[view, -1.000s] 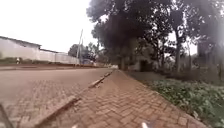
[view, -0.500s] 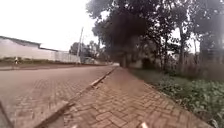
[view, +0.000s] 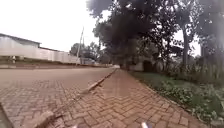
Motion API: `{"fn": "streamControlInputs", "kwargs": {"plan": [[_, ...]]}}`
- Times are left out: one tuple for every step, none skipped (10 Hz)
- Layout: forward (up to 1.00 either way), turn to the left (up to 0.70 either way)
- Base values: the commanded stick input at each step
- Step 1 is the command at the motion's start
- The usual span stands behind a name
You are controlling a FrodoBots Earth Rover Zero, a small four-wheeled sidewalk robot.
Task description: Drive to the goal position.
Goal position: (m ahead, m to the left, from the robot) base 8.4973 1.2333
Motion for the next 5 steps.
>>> {"fn": "streamControlInputs", "kwargs": {"plan": [[0.7,0.0],[0.7,0.0],[0.7,0.0],[0.7,0.0],[0.7,0.0]]}}
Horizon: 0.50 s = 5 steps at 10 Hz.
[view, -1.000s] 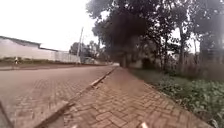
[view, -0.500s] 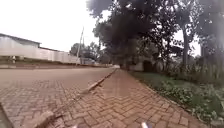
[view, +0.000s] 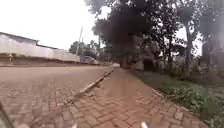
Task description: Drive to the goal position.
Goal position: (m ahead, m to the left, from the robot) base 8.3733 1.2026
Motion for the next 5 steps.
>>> {"fn": "streamControlInputs", "kwargs": {"plan": [[0.7,0.03],[0.7,0.06],[0.7,0.07],[0.7,0.06],[0.7,0.05]]}}
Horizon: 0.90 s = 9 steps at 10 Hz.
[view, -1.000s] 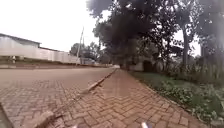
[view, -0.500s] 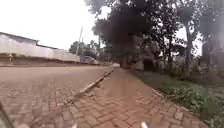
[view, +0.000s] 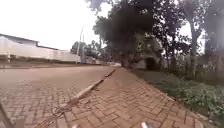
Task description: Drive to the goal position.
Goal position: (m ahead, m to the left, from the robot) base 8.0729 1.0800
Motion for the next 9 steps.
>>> {"fn": "streamControlInputs", "kwargs": {"plan": [[0.7,-0.15],[0.7,-0.35],[0.7,-0.35],[0.7,-0.35],[0.7,-0.35],[0.7,-0.35],[0.7,-0.35],[0.7,-0.35],[0.7,-0.35]]}}
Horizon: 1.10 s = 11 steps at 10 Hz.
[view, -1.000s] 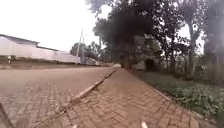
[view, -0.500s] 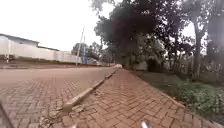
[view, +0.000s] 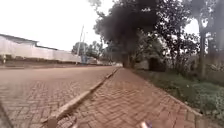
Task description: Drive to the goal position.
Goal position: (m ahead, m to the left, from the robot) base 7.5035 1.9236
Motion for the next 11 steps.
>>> {"fn": "streamControlInputs", "kwargs": {"plan": [[0.7,-0.22],[0.7,-0.06],[0.7,0.0],[0.7,0.0],[0.7,0.0],[0.7,0.0],[0.7,0.0],[0.7,0.0],[0.7,0.0],[0.7,0.0],[0.7,0.0]]}}
